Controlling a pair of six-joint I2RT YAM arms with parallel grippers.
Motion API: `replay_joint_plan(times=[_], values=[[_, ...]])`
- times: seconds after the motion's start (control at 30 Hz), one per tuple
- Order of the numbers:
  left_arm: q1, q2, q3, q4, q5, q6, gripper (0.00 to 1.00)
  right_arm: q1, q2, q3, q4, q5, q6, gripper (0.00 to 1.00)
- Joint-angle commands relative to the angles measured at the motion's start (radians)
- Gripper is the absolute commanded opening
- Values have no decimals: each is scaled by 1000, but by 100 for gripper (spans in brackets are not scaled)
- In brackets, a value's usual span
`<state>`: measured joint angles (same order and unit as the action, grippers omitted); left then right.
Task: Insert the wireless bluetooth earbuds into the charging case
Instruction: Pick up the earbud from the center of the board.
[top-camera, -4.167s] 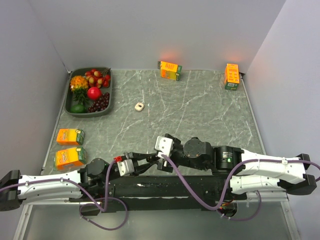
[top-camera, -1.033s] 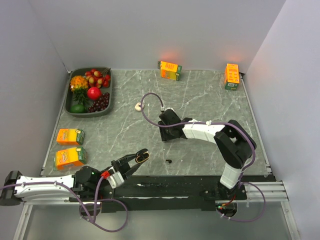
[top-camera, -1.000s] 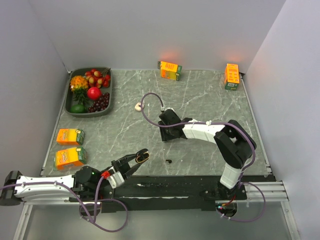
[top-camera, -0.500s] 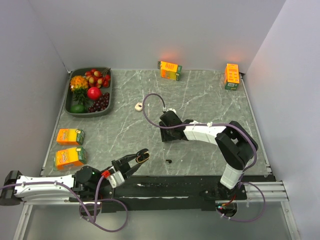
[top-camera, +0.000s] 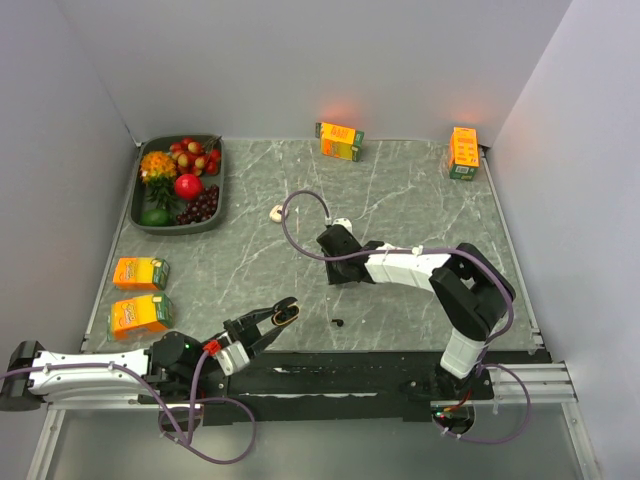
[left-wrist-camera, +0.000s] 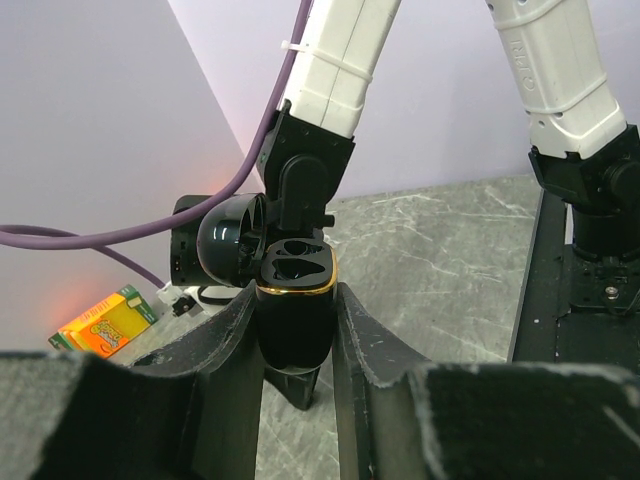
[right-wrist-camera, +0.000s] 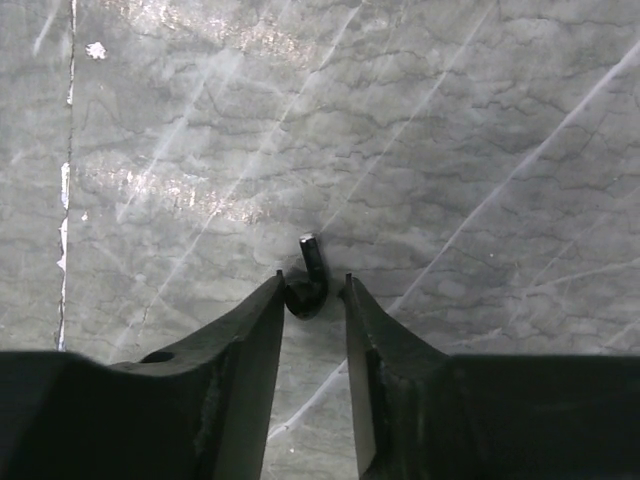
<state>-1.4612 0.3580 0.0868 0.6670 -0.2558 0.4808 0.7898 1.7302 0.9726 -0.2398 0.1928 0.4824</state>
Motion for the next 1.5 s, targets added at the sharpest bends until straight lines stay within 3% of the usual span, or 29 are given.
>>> replay_joint_plan(times=[0.0,0.13,0.27,0.4,0.47,0.6,0.8,0.9,1.07,1.2,1.37,1.47], values=[[-7,9,50,16,-8,-16,1,20,-24,-14,-46,11,24,31],[-7,15,48,20,-8,-18,1,25,-52,-21,-56,11,30,20],[-8,19,53,14,-11,-19,1,25,-206,-23,-119,-7,32,0],[-7,22,48,25,-23,-19,1,8,-383,12,-229,-122,-39,0],[-7,25,42,48,-28,-16,1,-17,-455,63,-306,-312,-125,0],[-7,38,31,94,-49,-13,1,-63,-498,253,-539,-481,-246,0],[-7,61,2,207,-76,-19,1,-110,-543,492,-677,-734,-300,0],[-8,62,2,215,-76,-18,1,-127,-544,555,-736,-874,-339,0],[-7,48,-9,215,-68,-19,1,-123,-569,562,-800,-972,-393,0],[-7,61,5,157,-54,-19,1,-77,-561,566,-892,-951,-418,0],[-7,122,44,55,-63,7,1,74,-503,629,-1059,-626,-387,0],[-7,142,27,144,-68,-4,1,92,-527,536,-977,-465,-331,0]])
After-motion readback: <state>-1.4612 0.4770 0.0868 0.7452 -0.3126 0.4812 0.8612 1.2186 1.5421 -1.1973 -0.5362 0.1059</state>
